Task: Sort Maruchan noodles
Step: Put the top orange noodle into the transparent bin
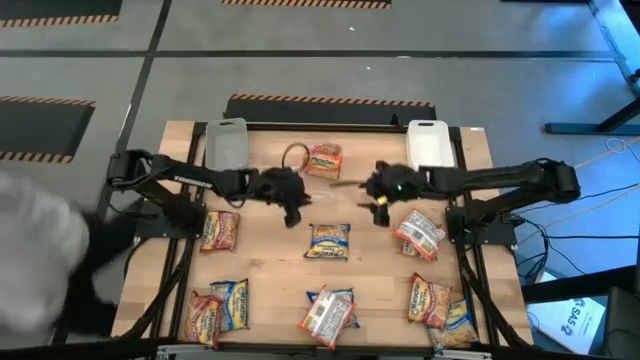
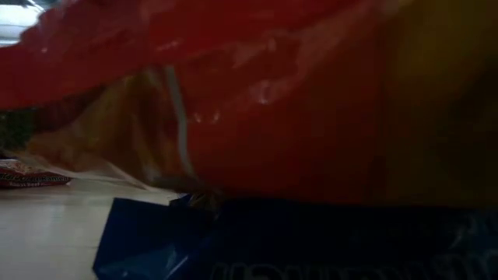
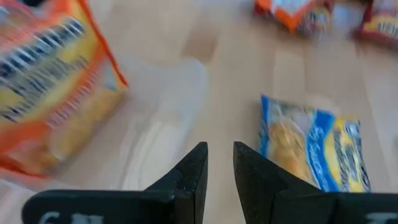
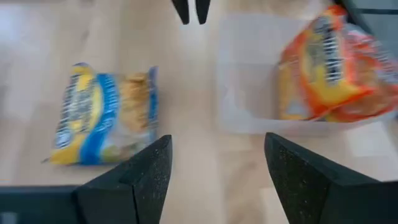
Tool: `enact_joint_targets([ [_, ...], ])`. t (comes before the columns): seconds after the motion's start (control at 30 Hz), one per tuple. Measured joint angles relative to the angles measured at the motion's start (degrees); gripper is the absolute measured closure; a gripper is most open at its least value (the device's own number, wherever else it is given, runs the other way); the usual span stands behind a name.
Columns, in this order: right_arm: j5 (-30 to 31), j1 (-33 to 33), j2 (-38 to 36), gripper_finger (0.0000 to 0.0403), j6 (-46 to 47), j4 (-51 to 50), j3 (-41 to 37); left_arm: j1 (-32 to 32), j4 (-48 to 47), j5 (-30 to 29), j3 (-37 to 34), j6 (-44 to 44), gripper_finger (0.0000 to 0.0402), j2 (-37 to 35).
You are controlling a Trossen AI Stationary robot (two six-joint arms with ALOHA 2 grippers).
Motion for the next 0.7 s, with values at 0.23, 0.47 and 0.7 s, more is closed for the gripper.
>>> enact_joint_targets([
  [0.23,3.7,13.13,-0.84,0.0162,8.76,-1.61,-0.68,-10.28,3.41,-9.21,0.02,-3.21,0.0331,0.61],
  [0.47,8.65,25.03,-1.19,0.0162,23.29,-4.24,-0.68,-15.47,4.76,-11.64,0.02,-4.34,0.0331,0.61],
  [0.7,7.66,31.73,-4.21,0.0162,52.06,-22.43,-0.59,-17.72,4.91,-13.6,0.02,-4.3,0.0331,0.61],
])
